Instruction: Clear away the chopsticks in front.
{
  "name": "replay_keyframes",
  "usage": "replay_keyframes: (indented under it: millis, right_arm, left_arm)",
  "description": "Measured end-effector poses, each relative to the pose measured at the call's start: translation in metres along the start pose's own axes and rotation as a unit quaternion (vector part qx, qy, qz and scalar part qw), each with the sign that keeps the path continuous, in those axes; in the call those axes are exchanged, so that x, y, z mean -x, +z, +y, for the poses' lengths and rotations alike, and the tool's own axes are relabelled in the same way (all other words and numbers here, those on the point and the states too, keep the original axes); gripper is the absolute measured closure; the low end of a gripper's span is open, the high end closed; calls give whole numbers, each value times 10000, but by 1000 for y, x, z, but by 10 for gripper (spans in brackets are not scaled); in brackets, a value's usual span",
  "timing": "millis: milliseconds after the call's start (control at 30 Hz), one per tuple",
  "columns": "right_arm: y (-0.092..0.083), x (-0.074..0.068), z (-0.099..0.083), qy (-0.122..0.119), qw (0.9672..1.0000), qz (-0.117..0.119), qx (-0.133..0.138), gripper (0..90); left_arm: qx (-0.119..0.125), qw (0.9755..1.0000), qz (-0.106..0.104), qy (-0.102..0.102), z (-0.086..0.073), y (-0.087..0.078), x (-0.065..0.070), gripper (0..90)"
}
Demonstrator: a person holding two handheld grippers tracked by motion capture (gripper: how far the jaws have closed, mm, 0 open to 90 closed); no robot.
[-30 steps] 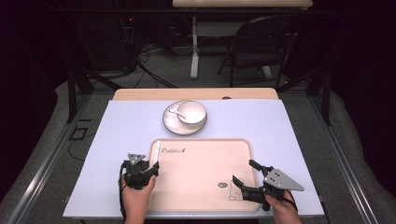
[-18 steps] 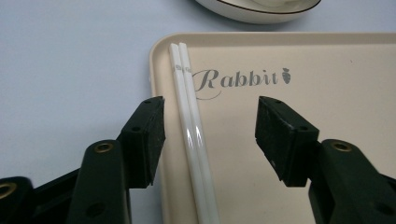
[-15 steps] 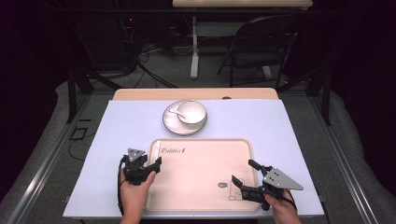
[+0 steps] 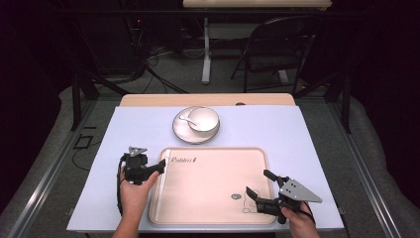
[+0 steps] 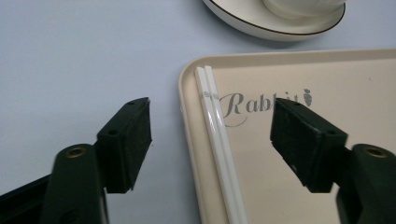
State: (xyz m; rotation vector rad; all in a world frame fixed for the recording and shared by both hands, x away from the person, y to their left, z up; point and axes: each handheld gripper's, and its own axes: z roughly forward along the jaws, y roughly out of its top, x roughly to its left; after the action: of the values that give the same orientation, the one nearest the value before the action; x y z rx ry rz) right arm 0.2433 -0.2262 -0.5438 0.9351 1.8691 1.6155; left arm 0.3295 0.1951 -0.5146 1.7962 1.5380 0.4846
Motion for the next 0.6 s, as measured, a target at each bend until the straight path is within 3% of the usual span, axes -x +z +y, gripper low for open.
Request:
replay_keyframes:
  millis: [133,433,600]
  right_arm:
    - [-1,0,0,-1,10000,-10,0,147]
    - [0,-1,0,52,10000,1,-28,147]
    - [0,0,-1,65,10000,1,-30,147]
  left_arm:
    - [117,9996,-212,-107,10,-1,-6,239]
    - [61,9994,-332,20,23,4,-7,210]
    - [84,9993,-354,-28,32,6,-6,205]
